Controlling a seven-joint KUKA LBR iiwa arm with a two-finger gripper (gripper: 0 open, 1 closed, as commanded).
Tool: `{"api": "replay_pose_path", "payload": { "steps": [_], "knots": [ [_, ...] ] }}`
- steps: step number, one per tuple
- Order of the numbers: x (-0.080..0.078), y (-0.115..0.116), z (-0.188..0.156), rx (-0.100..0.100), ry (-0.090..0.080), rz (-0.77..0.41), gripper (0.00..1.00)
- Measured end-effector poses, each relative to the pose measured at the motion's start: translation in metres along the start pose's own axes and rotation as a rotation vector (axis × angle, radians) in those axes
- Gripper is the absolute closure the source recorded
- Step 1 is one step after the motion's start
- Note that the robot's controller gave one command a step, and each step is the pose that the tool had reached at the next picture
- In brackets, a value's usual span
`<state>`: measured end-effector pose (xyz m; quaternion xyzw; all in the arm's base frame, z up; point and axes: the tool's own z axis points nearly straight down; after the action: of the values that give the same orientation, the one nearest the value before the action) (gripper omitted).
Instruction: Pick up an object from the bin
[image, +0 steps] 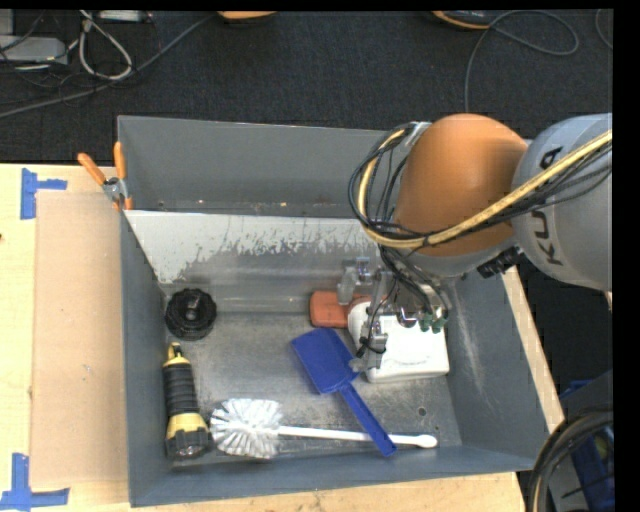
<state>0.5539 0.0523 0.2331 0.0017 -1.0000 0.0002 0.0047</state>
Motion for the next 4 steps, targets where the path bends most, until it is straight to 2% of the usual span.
{"api": "replay_pose_path", "payload": {
  "steps": [1, 2, 3, 4],
  "knots": [
    [-0.001, 0.0, -0.003, -0.001, -0.007, 0.002, 0.0],
    [0.064, 0.068, 0.076, 0.0, 0.002, -0.081, 0.0],
    [0.072, 0.092, 0.082, 0.001, -0.015, 0.14, 0.0],
    [0.081, 0.09, 0.09, 0.0, 0.002, -0.156, 0.0]
  ]
}}
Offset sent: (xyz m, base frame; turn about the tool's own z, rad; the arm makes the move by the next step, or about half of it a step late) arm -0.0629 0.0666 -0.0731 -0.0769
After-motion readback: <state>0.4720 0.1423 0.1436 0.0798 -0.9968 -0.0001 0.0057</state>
